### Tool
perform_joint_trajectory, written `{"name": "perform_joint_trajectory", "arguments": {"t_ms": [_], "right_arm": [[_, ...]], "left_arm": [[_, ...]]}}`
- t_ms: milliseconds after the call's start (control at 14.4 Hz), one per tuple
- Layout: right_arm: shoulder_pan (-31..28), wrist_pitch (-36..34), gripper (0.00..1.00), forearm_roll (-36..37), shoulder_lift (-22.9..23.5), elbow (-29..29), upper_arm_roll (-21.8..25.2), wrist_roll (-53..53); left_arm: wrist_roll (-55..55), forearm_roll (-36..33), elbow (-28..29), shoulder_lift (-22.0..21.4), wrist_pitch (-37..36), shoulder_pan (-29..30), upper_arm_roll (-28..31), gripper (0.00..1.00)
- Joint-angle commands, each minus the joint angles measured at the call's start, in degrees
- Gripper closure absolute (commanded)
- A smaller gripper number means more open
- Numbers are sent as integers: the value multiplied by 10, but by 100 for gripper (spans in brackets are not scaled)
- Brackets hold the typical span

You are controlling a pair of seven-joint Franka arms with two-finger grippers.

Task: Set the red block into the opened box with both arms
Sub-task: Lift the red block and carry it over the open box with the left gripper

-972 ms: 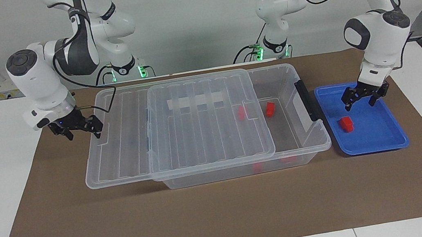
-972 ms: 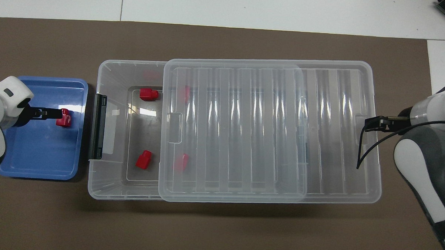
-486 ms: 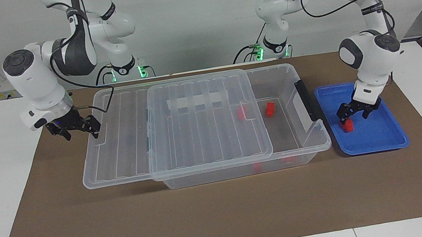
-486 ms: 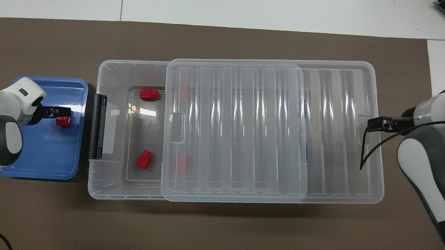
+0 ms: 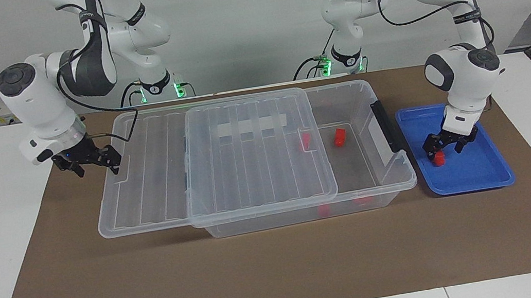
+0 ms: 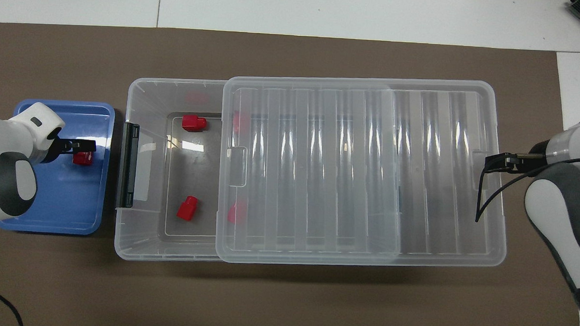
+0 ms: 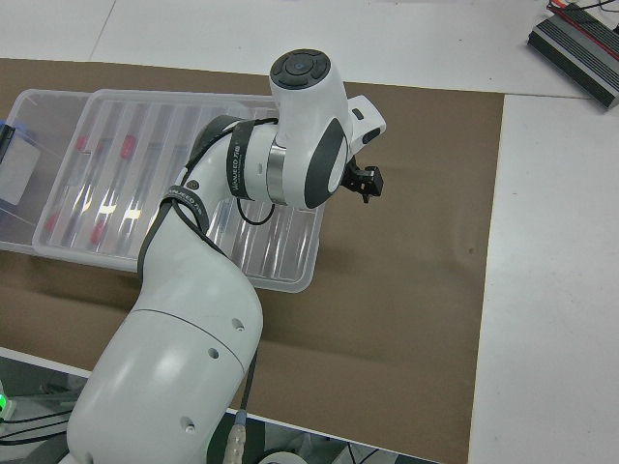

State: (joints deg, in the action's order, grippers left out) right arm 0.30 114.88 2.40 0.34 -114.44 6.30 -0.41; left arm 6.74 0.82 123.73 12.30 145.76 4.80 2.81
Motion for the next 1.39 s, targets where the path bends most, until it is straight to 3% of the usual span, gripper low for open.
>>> {"name": "perform_joint_trajectory", "arguments": {"t_ms": [0, 347, 486, 694, 763, 1041, 1319], "right_arm": [[-10, -18, 0, 10, -9, 3, -4, -17], [-19, -19, 0, 10, -9, 3, -4, -31], [-18, -20, 0, 10, -9, 4, -4, -30], [-14, -35, 0, 10, -9, 18, -6, -25], [-12, -37, 0, 10, -9, 23, -7, -20], [-9, -67, 0, 9, -10, 54, -14, 6], [-6, -113, 0, -2, -25, 101, -15, 13]], "left_arm": [[-2, -2, 9, 1, 18, -2, 3, 0], [26, -2, 11, 1, 18, -1, 3, 32], [32, -2, 11, 1, 18, 1, 3, 50], [35, -2, 11, 0, 15, 0, 3, 90], [41, -2, 11, 0, 15, 0, 3, 99], [35, -2, -9, -9, -22, -6, 3, 100], [34, -2, -103, -50, -199, -7, -3, 100]]}}
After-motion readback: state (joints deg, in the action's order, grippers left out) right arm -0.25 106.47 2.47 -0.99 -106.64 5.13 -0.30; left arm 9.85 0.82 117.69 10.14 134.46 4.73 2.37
